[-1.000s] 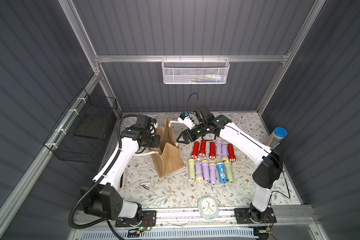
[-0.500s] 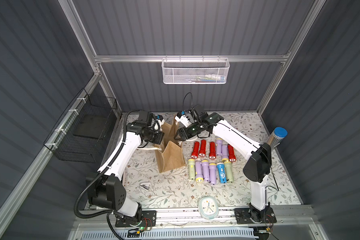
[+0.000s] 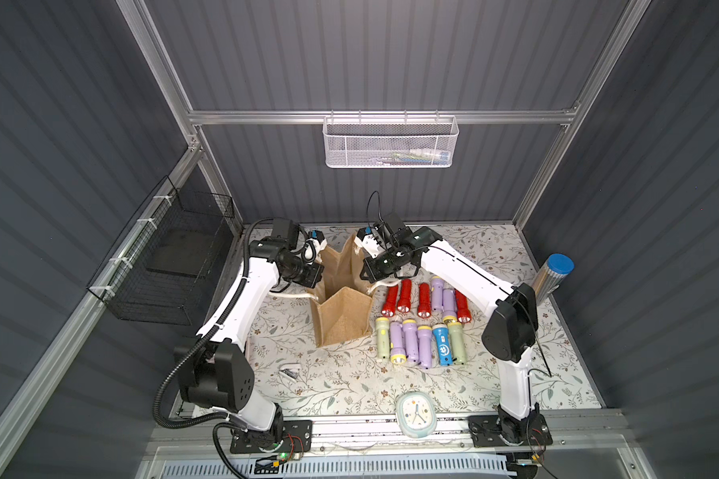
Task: Put the flashlights into the tote bags
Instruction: Adjust the canvas bag at the center of the board.
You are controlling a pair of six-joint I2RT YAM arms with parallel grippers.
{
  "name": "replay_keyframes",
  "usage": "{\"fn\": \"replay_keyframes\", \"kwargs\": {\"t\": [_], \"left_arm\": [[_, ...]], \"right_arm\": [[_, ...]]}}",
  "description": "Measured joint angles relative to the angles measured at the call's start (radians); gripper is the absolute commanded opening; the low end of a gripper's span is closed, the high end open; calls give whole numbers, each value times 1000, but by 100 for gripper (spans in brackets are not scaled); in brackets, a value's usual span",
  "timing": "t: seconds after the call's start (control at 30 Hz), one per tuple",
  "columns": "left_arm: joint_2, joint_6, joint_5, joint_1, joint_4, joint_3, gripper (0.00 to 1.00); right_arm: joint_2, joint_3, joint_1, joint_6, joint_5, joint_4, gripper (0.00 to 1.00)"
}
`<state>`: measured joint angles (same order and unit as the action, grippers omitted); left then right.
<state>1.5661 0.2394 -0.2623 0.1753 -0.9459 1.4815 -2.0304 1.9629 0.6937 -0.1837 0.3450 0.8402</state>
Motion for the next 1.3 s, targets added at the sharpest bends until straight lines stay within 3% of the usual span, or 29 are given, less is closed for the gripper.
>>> {"fn": "replay_keyframes", "kwargs": {"t": [0.2, 0.37, 0.4, 0.5, 0.6, 0.87, 1.23, 1.3], "left_arm": [[18, -55, 66, -130, -23, 6, 1], [60, -93, 154, -150, -39, 35, 1], [76, -98, 169, -148, -40, 45, 2], [120, -110, 190, -148, -50, 79, 7], [151, -112, 174, -154, -52, 119, 10], [116, -95, 5, -158, -27, 130, 29], [-55, -122, -123, -139, 2, -5, 50], [-67, -134, -135, -137, 11, -5, 50]], "right_arm": [[92, -92, -8, -61, -32, -9, 0], [144, -164, -18, -124, -35, -43, 1], [152, -179, -20, -134, -35, -52, 5], [170, -221, -21, -171, -29, -77, 33], [175, -242, -29, -190, -1, -91, 51], [174, -238, -37, -185, 38, -122, 69], [229, -205, -58, -127, 55, -150, 87], [258, -206, -69, -125, 64, -166, 99]]}}
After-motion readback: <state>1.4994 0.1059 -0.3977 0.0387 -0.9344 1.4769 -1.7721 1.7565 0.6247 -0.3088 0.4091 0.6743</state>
